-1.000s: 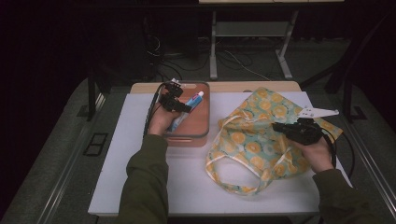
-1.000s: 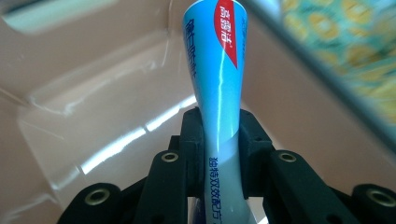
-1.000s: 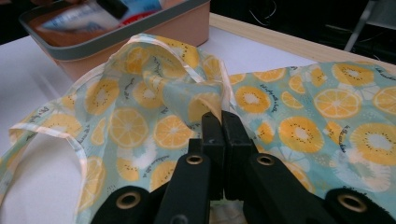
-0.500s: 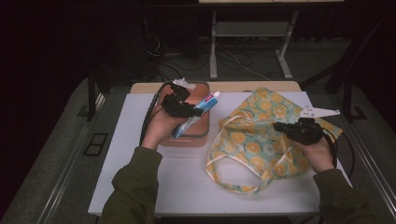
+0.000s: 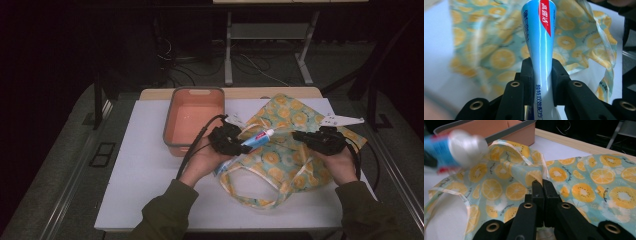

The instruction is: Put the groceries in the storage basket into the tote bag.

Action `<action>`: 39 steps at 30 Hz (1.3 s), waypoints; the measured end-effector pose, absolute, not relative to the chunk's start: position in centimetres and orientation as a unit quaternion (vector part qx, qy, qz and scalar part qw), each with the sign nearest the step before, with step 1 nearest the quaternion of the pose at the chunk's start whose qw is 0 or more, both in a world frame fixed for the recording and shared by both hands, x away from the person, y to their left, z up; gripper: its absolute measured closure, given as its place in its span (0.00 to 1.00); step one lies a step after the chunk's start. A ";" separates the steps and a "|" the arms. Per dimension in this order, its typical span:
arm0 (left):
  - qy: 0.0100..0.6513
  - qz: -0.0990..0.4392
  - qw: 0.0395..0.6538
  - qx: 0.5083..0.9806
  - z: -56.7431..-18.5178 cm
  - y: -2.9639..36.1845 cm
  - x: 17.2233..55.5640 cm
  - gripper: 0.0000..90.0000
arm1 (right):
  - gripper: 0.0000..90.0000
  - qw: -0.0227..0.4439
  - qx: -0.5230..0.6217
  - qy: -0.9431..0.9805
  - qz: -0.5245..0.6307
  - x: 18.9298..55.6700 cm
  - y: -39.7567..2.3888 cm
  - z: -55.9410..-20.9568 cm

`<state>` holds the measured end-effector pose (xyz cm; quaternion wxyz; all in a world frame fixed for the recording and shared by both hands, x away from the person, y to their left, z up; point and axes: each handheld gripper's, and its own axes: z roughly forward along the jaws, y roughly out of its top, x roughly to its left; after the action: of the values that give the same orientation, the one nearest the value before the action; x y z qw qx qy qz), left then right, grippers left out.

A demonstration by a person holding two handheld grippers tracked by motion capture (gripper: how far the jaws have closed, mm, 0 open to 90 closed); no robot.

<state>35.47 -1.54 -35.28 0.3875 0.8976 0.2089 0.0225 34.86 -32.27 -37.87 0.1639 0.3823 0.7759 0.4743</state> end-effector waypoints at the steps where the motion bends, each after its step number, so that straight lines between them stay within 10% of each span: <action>1: 0.203 0.020 0.380 0.902 -35.7 -2.2 35.5 0.83 | 0.99 0.164 0.382 0.775 0.476 34.8 -32.3 -37.8; 20: 0.208 0.042 0.332 0.919 -42.7 -10.4 38.5 0.81 | 0.99 0.160 0.378 0.777 0.477 34.8 -32.0 -37.9; 27: 0.222 0.052 0.360 0.905 -41.6 -8.0 37.8 0.49 | 0.99 0.161 0.377 0.777 0.477 34.8 -32.0 -37.9; 39: 0.220 0.065 0.372 0.899 -41.1 -1.2 32.6 0.44 | 0.99 0.162 0.379 0.779 0.473 34.7 -32.0 -38.0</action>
<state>32.55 -1.16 -41.07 0.3725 0.8992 0.2204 0.0650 34.72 -31.99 -38.01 0.1615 0.3786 0.7788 0.4733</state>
